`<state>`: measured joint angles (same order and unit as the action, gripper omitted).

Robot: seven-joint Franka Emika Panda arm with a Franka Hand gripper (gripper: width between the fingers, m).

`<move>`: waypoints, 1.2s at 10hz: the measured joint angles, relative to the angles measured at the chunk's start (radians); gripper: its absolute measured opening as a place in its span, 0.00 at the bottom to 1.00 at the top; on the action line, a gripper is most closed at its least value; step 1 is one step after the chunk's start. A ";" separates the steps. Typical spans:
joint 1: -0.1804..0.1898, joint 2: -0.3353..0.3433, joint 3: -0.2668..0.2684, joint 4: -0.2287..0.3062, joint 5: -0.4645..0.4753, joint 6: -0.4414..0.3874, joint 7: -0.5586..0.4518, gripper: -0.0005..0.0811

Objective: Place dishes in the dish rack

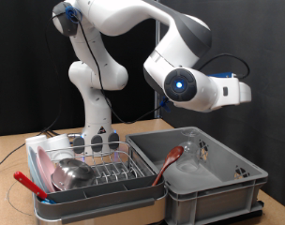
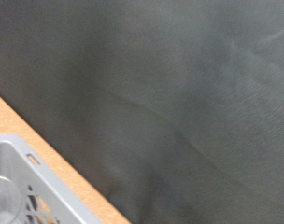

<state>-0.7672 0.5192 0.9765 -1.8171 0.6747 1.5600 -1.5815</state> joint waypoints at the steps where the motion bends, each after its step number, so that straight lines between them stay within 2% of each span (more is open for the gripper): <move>1: 0.014 0.004 -0.010 -0.018 -0.007 0.008 0.022 0.99; 2: 0.025 0.010 -0.021 -0.038 -0.009 0.020 0.038 0.99; 3: 0.024 0.009 -0.021 -0.036 -0.009 0.020 0.024 0.99; 5: 0.035 0.011 -0.015 -0.027 -0.108 -0.066 -0.055 0.99; 6: 0.057 0.014 -0.011 -0.027 -0.179 -0.119 -0.091 0.99; 8: 0.106 0.035 -0.011 -0.031 -0.234 -0.171 -0.097 0.99; 10: 0.141 0.076 -0.020 -0.051 -0.235 -0.171 -0.079 0.99; 12: 0.168 0.118 -0.060 -0.068 -0.236 -0.119 -0.054 0.99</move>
<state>-0.5994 0.6372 0.9167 -1.8850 0.4392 1.4412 -1.6351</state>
